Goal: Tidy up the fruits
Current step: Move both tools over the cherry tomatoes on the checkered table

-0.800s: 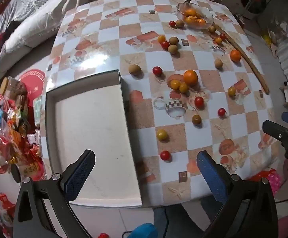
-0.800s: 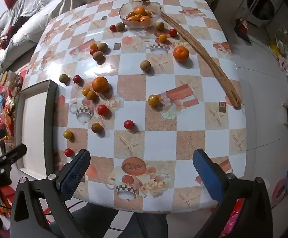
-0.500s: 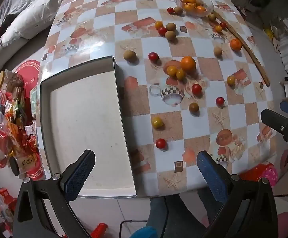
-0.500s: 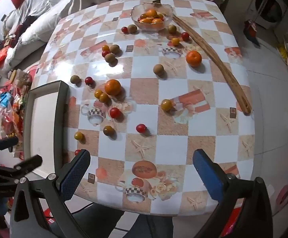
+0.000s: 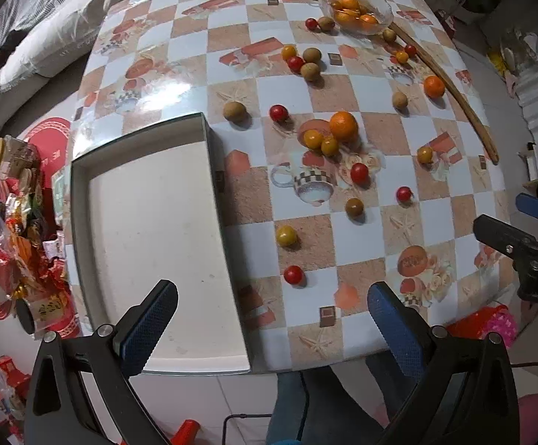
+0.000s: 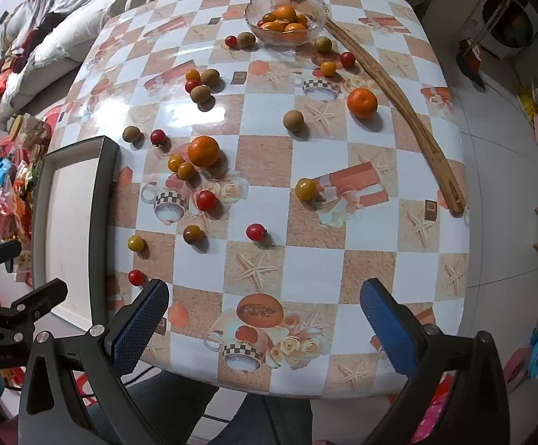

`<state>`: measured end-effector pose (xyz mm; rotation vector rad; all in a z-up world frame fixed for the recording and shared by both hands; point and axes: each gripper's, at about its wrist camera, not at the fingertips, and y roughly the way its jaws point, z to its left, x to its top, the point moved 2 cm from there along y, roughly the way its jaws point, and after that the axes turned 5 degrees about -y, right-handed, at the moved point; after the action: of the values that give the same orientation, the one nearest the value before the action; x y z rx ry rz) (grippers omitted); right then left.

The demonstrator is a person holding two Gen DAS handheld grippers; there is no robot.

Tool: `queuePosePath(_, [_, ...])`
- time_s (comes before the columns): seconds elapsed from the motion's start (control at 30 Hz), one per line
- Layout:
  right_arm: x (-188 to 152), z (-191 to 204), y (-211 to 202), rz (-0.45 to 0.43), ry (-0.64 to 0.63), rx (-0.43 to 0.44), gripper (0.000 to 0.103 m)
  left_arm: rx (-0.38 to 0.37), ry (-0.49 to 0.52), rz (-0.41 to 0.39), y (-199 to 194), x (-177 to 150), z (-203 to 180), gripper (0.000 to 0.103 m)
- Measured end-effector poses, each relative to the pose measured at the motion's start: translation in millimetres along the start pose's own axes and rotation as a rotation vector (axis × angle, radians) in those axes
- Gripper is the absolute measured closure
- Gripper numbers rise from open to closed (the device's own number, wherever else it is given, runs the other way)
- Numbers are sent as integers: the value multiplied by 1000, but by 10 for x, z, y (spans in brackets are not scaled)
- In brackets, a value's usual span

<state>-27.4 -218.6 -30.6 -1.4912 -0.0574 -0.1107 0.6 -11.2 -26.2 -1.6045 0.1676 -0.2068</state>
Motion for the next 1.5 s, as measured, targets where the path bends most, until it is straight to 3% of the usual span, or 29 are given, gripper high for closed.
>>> queuePosePath(0.13, [5, -10, 1, -4, -3, 2, 0, 30, 2, -15, -29, 18, -15, 0])
queuePosePath(0.77, [22, -113, -45, -14, 13, 6, 0, 45, 14, -40, -106, 75, -87, 0])
queuePosePath(1.5, [-154, -365, 178, 17, 73, 16, 0, 80, 50, -35, 231, 136, -334, 0])
